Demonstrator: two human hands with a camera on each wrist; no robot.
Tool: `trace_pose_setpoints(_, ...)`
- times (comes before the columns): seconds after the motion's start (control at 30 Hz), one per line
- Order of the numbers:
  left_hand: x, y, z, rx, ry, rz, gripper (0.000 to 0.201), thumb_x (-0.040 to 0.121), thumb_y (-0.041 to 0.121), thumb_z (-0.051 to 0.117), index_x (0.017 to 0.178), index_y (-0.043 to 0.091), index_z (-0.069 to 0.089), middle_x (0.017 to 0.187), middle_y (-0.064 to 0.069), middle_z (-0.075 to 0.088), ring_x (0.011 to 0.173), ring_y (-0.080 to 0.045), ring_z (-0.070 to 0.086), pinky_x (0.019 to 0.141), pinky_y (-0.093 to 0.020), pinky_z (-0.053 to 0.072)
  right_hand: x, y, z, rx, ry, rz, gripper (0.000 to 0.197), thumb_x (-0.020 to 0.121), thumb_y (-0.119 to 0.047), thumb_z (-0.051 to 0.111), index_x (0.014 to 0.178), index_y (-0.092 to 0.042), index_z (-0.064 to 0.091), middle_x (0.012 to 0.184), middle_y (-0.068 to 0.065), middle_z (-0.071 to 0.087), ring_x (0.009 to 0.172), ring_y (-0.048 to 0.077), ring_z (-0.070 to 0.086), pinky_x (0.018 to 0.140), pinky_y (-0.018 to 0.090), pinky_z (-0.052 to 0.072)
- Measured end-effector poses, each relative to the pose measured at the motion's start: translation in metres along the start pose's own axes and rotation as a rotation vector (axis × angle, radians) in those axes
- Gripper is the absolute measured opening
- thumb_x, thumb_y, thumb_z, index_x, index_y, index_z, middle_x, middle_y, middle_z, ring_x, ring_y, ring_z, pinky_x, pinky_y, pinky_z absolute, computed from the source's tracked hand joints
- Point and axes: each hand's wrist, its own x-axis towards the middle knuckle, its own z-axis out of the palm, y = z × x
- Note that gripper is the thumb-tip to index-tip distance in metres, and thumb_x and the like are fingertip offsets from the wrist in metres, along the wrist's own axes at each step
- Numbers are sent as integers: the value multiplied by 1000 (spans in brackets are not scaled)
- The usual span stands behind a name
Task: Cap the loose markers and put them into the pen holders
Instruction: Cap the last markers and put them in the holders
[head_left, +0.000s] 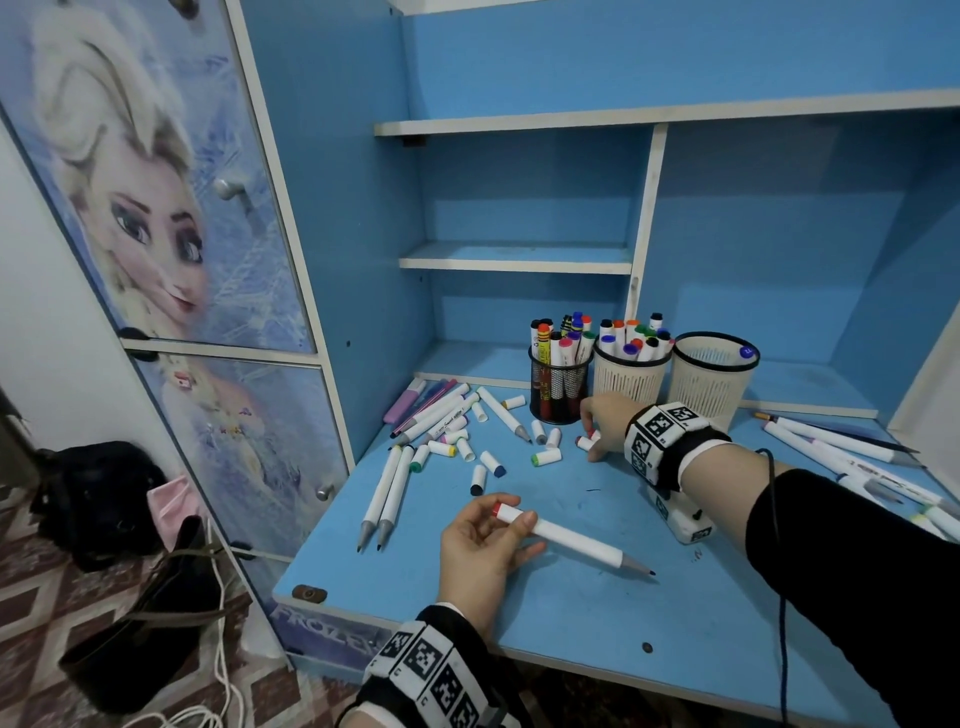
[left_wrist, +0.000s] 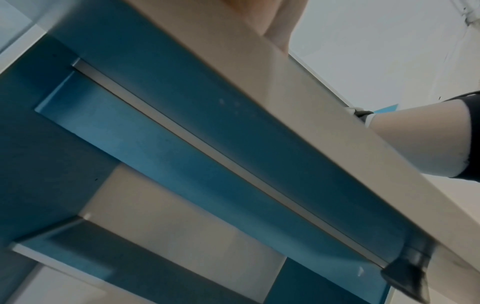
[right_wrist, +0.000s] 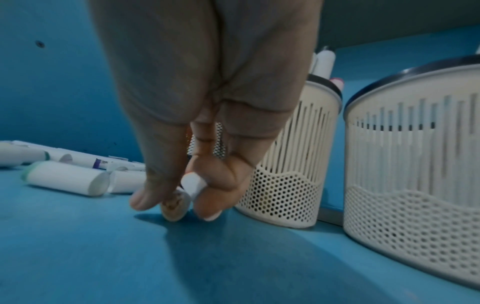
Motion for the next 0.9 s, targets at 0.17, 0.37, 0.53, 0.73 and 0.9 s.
trace_pose_setpoints(0.17, 0, -1, 0, 8, -2, 5, 16, 79, -9, 65, 93, -2, 62, 76, -11, 60, 70, -17, 69, 63, -27, 59, -9, 6, 0, 148, 139, 13, 24, 78, -1, 68, 86, -10, 47, 93, 7, 54, 85, 23, 51, 66, 26, 36)
trace_pose_setpoints(0.37, 0, -1, 0, -13, 7, 17, 16, 79, -9, 64, 95, -5, 61, 73, -8, 63, 68, -17, 69, 62, -26, 58, -38, 1, -9, 545, 254, 73, 19, 87, -4, 62, 100, -15, 54, 73, 2, 52, 61, 17, 57, 48, 18, 42)
trace_pose_setpoints(0.53, 0, -2, 0, -23, 19, 34, 14, 79, -10, 63, 92, -5, 61, 67, -5, 64, 66, -15, 68, 62, -24, 58, -87, -4, -16, 1075, 279, 111, 19, 86, 1, 62, 100, -11, 62, 77, 8, 59, 63, 19, 66, 73, 31, 58)
trace_pose_setpoints(0.73, -1, -4, -1, -50, 55, 58, 12, 81, -9, 62, 90, -2, 61, 74, -10, 61, 69, -13, 68, 63, -22, 58, -149, -5, -2, 1812, 286, 197, 20, 88, 9, 54, 102, -4, 59, 89, 18, 62, 73, 29, 65, 58, 21, 57)
trace_pose_setpoints(0.9, 0, -7, -3, -91, 98, 85, 12, 81, -8, 62, 91, -2, 60, 79, -11, 59, 72, -15, 67, 63, -21, 57, -170, 0, 40, 2119, 422, 352, 19, 89, 4, 54, 100, -11, 58, 76, 12, 69, 71, 24, 65, 54, 20, 55)
